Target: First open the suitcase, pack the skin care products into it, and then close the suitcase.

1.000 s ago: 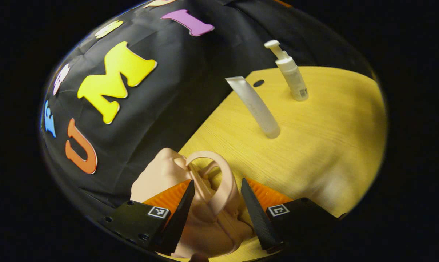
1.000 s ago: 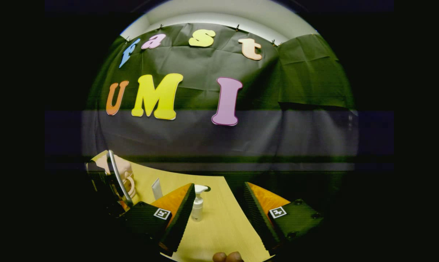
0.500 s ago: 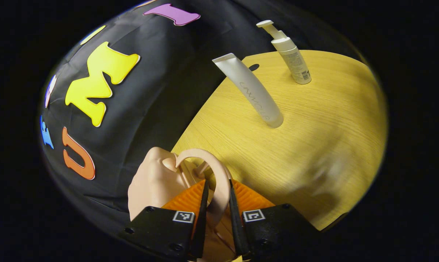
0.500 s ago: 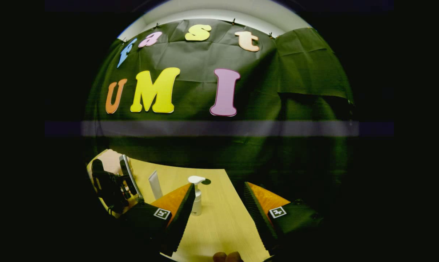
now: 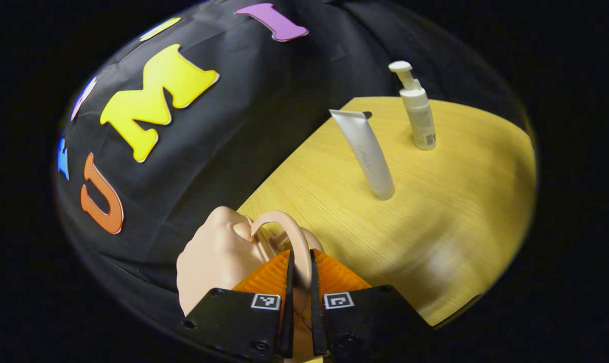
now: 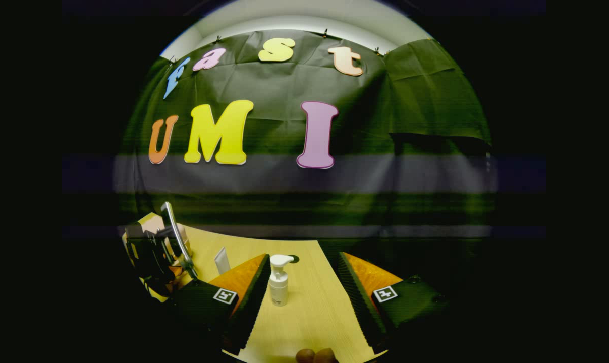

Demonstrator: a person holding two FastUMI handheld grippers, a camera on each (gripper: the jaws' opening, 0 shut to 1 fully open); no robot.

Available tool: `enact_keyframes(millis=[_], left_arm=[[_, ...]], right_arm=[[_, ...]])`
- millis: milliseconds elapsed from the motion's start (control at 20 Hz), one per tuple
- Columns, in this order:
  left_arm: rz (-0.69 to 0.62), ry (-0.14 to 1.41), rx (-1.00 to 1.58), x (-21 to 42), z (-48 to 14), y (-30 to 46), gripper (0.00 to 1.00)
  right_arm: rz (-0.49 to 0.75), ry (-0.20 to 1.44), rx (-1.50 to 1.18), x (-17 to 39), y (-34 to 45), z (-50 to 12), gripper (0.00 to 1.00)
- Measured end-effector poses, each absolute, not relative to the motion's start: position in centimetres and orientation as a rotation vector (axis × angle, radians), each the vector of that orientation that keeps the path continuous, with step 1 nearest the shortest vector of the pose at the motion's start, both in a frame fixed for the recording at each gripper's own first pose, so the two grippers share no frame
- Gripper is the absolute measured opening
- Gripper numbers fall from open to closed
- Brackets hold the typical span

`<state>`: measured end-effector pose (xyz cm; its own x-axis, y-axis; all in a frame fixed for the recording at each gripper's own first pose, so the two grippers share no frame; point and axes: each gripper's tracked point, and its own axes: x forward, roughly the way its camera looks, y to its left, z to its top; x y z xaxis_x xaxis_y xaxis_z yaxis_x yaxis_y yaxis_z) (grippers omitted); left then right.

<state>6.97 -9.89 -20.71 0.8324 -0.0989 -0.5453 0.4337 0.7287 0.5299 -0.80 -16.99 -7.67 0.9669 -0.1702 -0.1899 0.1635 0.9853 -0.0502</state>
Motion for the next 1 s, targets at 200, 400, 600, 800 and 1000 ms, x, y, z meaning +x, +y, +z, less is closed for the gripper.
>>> enact_keyframes(millis=[200,400,600,800,1000], left_arm=[[-0.274,0.396,0.548,6.8,-15.2,-8.2,0.16],[-0.198,0.289,0.373,7.5,-8.3,-4.1,0.14],[-0.066,0.128,0.242,8.1,-0.7,5.5,0.11],[0.068,0.081,0.163,8.0,2.3,16.0,0.09],[0.158,0.089,0.048,7.1,0.1,27.5,0.09]], right_arm=[[-0.148,0.164,-0.058,-0.3,-15.0,-5.7,0.80],[-0.092,0.141,-0.057,0.4,-11.4,-3.9,0.80],[-0.025,0.113,-0.080,0.9,-7.1,-1.9,0.80],[0.046,0.099,-0.113,1.2,-2.6,-0.8,0.80],[0.101,0.103,-0.138,1.2,2.0,-0.5,0.80]])
